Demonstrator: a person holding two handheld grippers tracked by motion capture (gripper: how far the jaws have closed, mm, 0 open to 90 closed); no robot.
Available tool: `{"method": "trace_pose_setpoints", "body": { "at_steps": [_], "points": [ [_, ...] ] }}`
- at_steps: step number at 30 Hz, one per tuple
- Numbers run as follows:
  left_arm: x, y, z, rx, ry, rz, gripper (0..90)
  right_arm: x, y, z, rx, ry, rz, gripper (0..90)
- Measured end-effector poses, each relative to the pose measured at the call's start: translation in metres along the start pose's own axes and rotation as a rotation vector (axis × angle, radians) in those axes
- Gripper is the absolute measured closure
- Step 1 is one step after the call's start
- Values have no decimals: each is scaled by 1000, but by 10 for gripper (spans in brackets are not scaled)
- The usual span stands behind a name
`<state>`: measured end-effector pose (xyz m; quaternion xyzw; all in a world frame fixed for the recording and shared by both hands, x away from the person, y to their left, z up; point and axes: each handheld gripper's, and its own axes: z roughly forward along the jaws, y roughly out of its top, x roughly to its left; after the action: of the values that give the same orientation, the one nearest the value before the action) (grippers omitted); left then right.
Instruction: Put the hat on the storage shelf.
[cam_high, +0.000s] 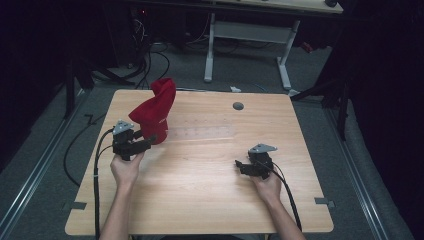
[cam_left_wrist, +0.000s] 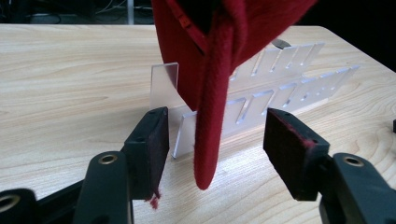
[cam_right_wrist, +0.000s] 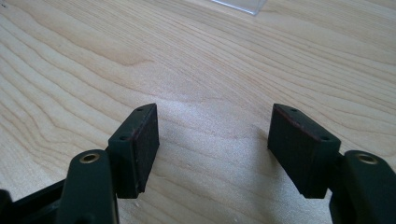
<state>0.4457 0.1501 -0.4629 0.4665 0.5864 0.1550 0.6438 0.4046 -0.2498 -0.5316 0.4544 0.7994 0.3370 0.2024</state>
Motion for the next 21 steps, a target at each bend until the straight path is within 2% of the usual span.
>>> {"method": "trace_pose_setpoints", "body": {
  "at_steps": [9,21],
  "points": [
    [4,4,-14,-19,11,-18,404,0,0,0,0,0,0,340],
    [-6,4,-29,-8,5,32,394,0,0,0,0,0,2,340]
  ]
}}
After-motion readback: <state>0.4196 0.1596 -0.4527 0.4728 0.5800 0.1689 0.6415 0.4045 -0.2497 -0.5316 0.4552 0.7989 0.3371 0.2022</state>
